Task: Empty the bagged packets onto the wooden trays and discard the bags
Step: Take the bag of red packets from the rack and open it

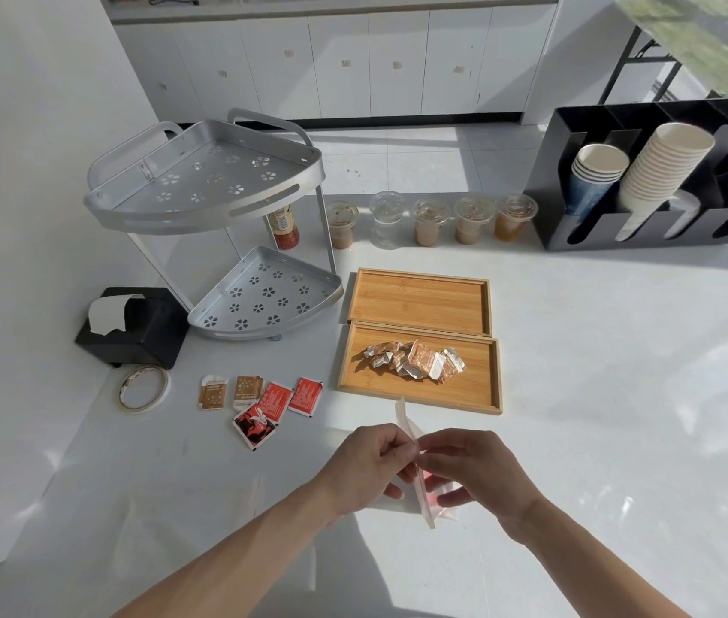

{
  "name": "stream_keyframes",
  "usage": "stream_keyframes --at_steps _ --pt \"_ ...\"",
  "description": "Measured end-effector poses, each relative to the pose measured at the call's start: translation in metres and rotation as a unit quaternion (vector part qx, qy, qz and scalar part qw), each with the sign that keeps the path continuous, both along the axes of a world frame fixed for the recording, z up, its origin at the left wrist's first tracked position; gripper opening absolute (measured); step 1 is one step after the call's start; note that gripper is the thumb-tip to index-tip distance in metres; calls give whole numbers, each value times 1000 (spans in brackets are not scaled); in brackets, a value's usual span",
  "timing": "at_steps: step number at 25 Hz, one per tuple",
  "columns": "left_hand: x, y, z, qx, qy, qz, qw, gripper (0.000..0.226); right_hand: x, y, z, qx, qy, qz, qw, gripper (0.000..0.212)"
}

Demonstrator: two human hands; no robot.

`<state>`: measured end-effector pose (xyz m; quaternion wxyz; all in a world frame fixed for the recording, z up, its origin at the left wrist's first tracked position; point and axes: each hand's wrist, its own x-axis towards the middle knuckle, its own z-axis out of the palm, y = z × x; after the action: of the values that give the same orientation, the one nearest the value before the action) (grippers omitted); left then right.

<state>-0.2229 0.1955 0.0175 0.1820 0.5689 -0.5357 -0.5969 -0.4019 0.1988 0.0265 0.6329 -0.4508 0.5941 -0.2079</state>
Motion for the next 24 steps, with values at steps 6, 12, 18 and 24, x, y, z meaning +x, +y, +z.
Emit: stream_keyframes --at_steps 6,12,18,24 --pt "1 -2 -2 -29 -16 -22 999 14 1 -4 5 -11 10 -7 1000 13" --pt "-3 1 2 -81 -62 -51 994 13 0 -7 6 -58 119 71 989 11" --pt "-3 -9 11 -8 -132 -117 984 13 5 -10 3 -205 306 215 905 15" --pt "-3 -25 23 57 -129 -130 981 20 8 -9 7 -240 310 208 896 14"
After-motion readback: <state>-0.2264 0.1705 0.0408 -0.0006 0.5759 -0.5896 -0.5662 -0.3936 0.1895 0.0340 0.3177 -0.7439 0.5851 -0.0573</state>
